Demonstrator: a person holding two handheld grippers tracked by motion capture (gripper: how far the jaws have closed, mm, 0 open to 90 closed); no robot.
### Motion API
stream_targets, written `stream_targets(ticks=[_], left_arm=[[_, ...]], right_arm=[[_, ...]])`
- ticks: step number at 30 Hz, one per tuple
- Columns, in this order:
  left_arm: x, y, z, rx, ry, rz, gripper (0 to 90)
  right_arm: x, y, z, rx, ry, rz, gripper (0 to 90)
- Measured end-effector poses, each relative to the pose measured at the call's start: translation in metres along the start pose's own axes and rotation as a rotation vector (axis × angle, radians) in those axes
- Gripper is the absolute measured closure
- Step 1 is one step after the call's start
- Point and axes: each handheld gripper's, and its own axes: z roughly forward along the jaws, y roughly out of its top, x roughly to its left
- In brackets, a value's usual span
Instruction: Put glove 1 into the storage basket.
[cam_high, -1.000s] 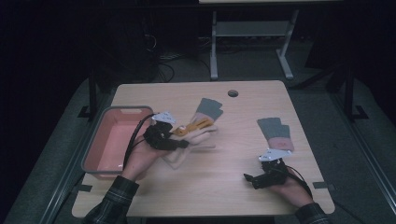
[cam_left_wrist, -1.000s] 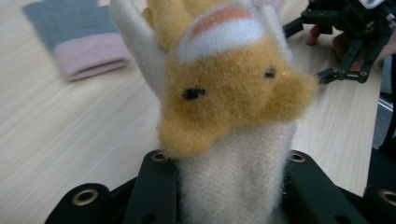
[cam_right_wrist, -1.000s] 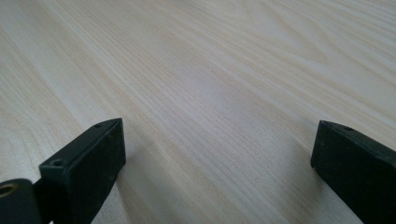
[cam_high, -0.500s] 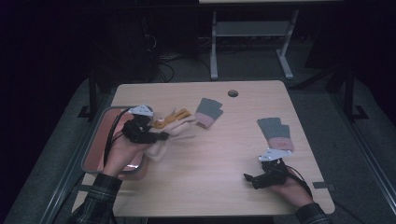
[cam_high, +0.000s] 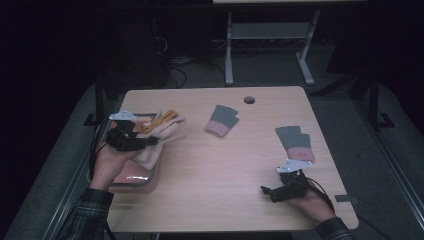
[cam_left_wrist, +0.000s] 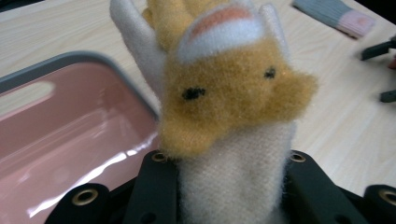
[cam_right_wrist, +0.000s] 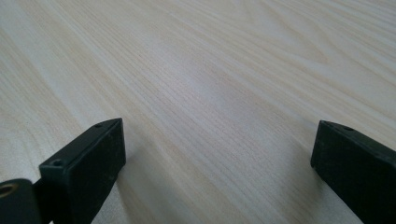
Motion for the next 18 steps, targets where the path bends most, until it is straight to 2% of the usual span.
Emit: stream_targets(ticks=[5,9,13,18], left_arm=[[0.016,-0.009,-0.009,-0.008,0.04,-0.039,69.0],[0.03,-0.019,-0.014,-0.005,0.088,-0.076,68.9],[0.042,-0.029,-0.013,0.022,0.129,-0.101,68.8],[0.052,-0.037,-0.007,0.049,0.16,-0.132,68.7]], right_arm=[[0.0,0.0,0.0,0.002,0.001,0.0,2.9],[0.0,0.0,0.0,0.001,0.001,0.002,2.9],[0.0,0.0,0.0,0.002,0.0,0.001,2.9],[0.0,0.0,0.0,0.0,0.0,0.001,2.9]])
